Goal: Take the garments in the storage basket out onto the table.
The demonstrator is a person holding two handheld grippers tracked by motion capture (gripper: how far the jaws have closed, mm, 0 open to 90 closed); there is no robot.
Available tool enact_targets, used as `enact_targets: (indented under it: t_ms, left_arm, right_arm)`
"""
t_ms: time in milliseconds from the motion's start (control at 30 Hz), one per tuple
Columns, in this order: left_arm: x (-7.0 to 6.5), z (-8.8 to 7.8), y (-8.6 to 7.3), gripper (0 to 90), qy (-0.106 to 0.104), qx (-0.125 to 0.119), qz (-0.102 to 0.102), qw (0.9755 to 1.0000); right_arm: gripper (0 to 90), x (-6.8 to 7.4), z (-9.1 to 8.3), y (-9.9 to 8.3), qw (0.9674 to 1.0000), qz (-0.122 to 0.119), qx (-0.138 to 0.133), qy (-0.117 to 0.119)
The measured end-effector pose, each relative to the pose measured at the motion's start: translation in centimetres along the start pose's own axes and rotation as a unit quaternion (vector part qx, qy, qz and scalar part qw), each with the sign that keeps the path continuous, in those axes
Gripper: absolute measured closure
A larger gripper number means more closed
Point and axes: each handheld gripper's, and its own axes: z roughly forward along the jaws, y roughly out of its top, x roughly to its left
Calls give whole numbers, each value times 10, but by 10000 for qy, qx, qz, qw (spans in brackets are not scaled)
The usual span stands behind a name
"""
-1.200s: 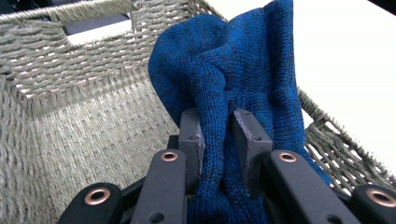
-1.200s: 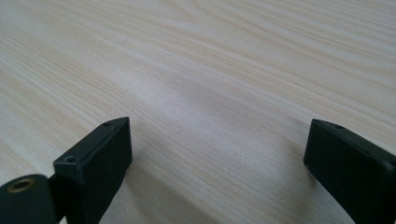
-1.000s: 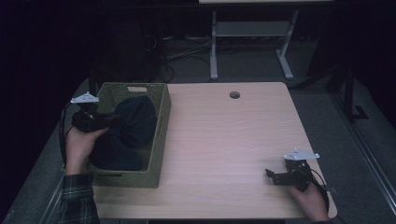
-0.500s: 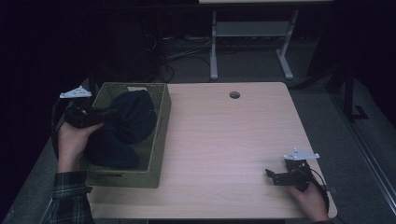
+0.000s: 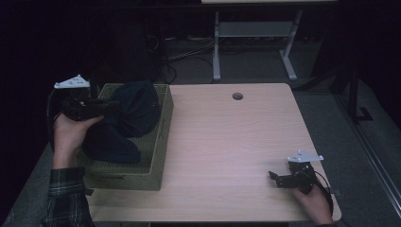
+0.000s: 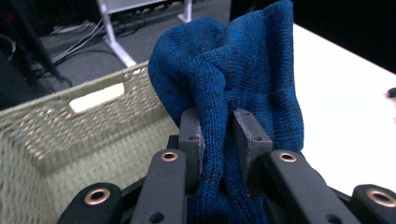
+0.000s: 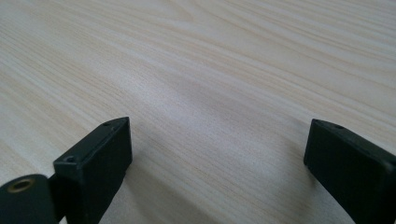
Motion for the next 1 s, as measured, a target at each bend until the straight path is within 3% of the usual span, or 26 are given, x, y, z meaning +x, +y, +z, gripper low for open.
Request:
enact_targets:
  t_ms: [567, 1000]
  left_arm:
    - [-31, 12, 30, 746, -405, -253, 271, 9985]
    - [-72, 39, 53, 746, -726, -287, 553, 9954]
  right_arm:
    - [73, 0, 0, 0, 10000, 5, -3, -5]
    - [73, 0, 0, 0, 10000, 5, -1, -5]
